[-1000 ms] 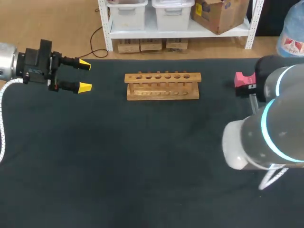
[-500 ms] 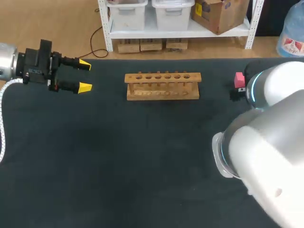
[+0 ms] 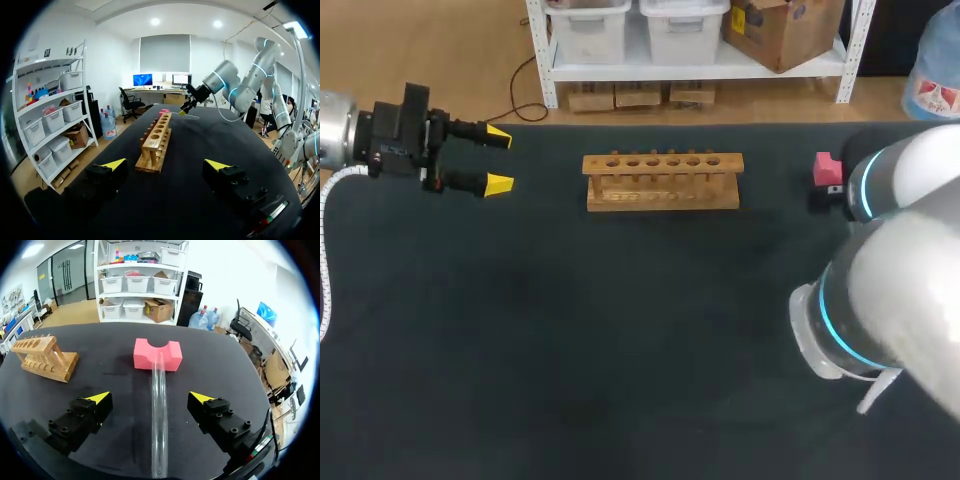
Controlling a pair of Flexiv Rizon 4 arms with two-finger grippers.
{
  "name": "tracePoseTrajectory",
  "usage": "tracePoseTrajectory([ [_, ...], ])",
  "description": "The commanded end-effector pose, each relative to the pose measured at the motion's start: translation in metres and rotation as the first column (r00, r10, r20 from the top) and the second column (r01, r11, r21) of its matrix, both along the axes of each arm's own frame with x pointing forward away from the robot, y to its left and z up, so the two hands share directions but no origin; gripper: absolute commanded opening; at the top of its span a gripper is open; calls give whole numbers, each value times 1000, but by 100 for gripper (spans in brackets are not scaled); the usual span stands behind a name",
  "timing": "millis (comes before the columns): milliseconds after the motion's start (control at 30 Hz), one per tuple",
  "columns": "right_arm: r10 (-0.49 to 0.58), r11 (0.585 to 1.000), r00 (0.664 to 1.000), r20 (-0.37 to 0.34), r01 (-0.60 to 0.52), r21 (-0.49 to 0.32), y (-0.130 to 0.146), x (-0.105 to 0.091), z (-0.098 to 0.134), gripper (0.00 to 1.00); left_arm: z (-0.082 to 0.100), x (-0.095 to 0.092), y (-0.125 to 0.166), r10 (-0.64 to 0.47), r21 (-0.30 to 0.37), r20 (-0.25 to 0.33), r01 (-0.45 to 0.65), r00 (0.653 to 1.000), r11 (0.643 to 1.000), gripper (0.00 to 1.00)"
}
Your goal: Grasp the test tube, adjust it, and insert it.
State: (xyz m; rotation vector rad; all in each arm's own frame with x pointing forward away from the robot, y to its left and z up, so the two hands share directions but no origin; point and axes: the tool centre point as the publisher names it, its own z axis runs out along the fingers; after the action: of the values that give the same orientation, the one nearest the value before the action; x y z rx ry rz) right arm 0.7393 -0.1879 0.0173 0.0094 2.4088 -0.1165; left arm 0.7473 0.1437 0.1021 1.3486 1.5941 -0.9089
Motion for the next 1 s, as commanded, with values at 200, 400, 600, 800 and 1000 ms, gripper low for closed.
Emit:
tracePoseTrajectory([
  [200,130,982,991,-13,-127,138,-4,4,-8,100,-1,1,1,-2,-2,2,2,1000,1000,100],
  [400,138,980,990,-25,-132,150,-8,10,-15,100,-1,1,1,-2,-2,2,2,1000,1000,100],
  [600,142,979,989,-39,-135,153,-12,15,-21,100,-1,1,1,-2,-2,2,2,1000,1000,100],
  [800,150,979,987,-51,-141,148,-13,19,-27,85,-1,1,1,-2,-2,2,2,1000,1000,100],
  [1000,153,979,986,-64,-142,144,-15,21,-32,74,-1,1,1,-2,-2,2,2,1000,1000,100],
])
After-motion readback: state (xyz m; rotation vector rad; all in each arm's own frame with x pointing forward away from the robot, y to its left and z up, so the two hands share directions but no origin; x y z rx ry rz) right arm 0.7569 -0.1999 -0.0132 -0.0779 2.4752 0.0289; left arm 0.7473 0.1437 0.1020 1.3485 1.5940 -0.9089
